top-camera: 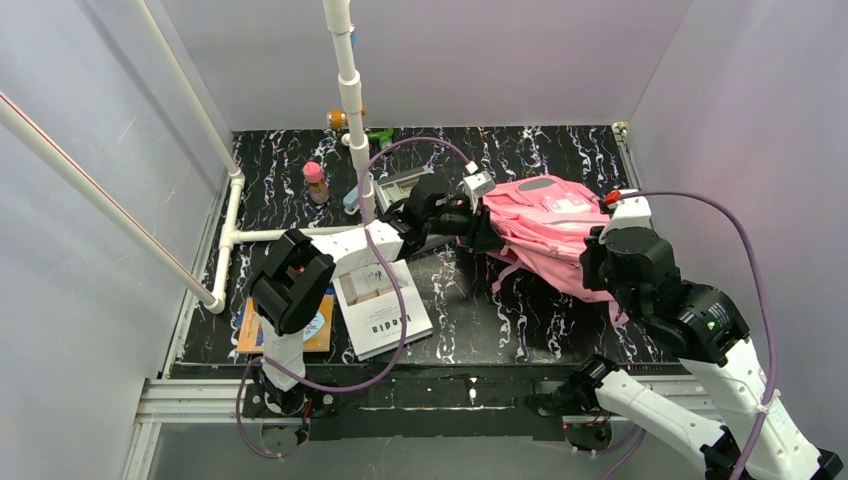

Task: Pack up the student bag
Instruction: Unzip the student bag at the center of the board.

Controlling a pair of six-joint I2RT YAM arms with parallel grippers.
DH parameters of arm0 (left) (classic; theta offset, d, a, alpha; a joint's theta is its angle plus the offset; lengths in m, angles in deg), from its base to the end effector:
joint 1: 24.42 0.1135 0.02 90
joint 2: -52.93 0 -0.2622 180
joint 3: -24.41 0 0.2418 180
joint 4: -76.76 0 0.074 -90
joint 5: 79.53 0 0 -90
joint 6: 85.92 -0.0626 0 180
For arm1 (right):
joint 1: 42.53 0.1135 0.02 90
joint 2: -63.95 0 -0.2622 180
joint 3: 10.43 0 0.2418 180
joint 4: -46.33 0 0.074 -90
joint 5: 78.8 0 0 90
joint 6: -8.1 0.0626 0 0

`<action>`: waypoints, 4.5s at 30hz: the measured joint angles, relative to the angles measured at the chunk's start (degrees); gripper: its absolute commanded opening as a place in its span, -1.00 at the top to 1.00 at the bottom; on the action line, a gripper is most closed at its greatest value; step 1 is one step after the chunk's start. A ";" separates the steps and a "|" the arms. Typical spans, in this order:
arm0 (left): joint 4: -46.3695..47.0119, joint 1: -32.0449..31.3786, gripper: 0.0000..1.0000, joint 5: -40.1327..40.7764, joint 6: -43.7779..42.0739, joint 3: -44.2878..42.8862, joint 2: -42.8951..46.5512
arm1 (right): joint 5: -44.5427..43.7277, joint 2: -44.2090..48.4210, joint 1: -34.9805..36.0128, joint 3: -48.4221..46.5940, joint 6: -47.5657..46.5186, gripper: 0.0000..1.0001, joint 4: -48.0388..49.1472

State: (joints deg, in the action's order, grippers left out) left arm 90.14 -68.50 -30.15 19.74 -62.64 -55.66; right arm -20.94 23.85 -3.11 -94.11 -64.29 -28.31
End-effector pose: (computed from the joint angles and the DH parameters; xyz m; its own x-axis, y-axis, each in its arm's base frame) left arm 0.2940 -0.3415 0.2560 -0.3657 0.0689 -0.9282 0.9267 0.1200 -0.3562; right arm 0.1010 0.0399 0.3836 -0.4361 -0.0268 -0.8995 -0.0564 0.9984 -0.0024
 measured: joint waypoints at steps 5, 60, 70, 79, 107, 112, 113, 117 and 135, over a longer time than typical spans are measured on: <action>-4.98 0.20 -0.11 0.02 -2.40 3.58 5.09 | 4.17 -0.74 -0.07 0.37 -0.31 0.97 0.20; -13.66 0.39 1.00 2.10 7.19 -1.25 16.15 | -12.72 7.23 -0.20 -0.22 3.21 0.31 8.76; -13.07 -0.02 1.00 0.79 10.84 -0.85 16.15 | 19.56 -3.19 -0.13 -3.15 1.03 0.13 8.02; -12.72 -0.02 1.00 0.07 11.02 -0.85 16.13 | 20.39 -6.45 -0.13 -2.32 -3.63 0.03 2.84; -12.61 0.00 1.00 -1.22 12.13 -0.85 16.04 | 22.47 -9.31 -0.13 -8.87 -18.16 -0.09 1.20; -12.48 0.00 1.00 -1.42 12.52 -0.85 16.04 | 21.03 -8.72 -0.13 -7.93 -18.36 -0.04 1.25; -12.37 0.00 1.00 -1.44 12.55 -0.85 16.04 | 20.85 -8.74 -0.13 -7.48 -18.38 -0.02 1.20; -11.98 0.00 1.00 -1.51 12.70 -0.85 16.04 | 20.09 -9.03 -0.13 -5.35 -18.49 0.08 0.90; -11.19 -0.02 1.00 -0.98 13.53 -0.85 15.23 | 11.34 -8.96 0.31 -1.55 -17.22 0.97 3.43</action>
State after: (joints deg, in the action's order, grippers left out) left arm 78.95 -68.52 -31.13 33.27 -63.49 -40.43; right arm -9.60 14.89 -2.80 -95.67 -81.52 -24.88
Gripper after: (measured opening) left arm 0.057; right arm 0.045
